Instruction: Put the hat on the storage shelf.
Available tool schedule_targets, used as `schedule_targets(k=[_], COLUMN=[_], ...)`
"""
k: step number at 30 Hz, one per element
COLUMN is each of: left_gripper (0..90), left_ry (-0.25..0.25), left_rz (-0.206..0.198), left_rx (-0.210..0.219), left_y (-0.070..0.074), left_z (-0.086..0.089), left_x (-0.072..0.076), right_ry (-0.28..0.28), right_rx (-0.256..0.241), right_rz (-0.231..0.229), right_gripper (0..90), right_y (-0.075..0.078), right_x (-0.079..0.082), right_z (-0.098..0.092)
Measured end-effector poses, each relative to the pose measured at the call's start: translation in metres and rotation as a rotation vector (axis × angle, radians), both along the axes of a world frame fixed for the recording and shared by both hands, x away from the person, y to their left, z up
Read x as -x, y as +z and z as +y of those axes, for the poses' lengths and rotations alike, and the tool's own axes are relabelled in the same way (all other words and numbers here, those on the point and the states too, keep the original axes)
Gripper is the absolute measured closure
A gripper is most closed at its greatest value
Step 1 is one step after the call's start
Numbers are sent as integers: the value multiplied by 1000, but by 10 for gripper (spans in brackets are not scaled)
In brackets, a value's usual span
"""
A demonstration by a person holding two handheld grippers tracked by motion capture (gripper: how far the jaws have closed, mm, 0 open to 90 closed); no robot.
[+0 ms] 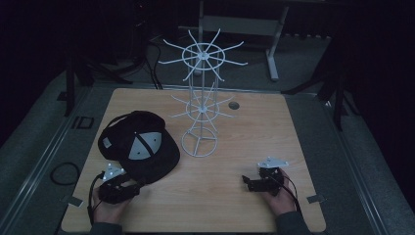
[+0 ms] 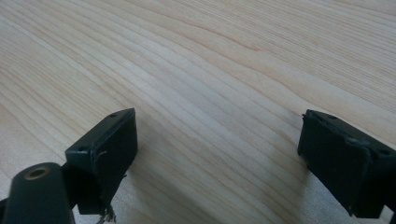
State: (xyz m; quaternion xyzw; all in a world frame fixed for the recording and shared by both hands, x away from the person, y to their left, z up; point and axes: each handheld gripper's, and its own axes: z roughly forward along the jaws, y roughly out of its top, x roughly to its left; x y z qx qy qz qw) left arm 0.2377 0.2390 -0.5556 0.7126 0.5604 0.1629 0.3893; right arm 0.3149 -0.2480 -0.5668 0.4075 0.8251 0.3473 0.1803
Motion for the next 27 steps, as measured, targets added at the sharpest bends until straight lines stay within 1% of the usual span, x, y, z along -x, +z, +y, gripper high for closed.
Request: schedule_targets(k=[2,4,5,7,9,10,12,13,15,16,18,19,21,22,23,25,27], left_gripper=[366,369,381,424,467,486,522,531,531,524,496,471,461,464,470,493,549], left_ry=[-5,-17,-26,-30,-35,-31,-27,-28,-36,-37,-53,-56,-63,-63,-64,-62,-59], left_rz=[11,19,25,26,8,-10,-38,-44,-40,-37,-25,-19,-10,-10,-12,-8,-4], left_rx=[-3,-23,-29,-35,-47,-49,-41,-40,-31,-30,-24,-25,-44,-42,-25,12,55], left_y=[-2,-4,-5,-5,-3,0,3,3,2,2,0,-2,-5,-6,-6,-6,-6], left_z=[-3,-6,-7,-9,-11,-12,-13,-15,-18,-20,-26,-29,-35,-37,-39,-39,-40], left_x=[-3,-7,-10,-13,-14,-14,-14,-15,-19,-20,-24,-26,-29,-30,-31,-34,-36], right_ry=[0,0,0,0,0,0,0,0,0,0,0,0,0,1,0,0,0], right_rx=[0,0,0,0,0,0,0,0,0,0,0,0,0,1,1,0,0], right_rz=[0,0,0,0,0,0,0,0,0,0,0,0,0,0,0,0,0], right_gripper=[119,118,118,119,119,119,118,118,119,118,119,119,119,119,118,119,119], right_y=[0,0,0,0,0,0,0,0,0,0,0,0,0,0,0,0,0], right_x=[0,0,0,0,0,0,0,0,0,0,0,0,0,0,0,0,0], right_z=[0,0,0,0,0,0,0,0,0,0,0,0,0,0,0,0,0])
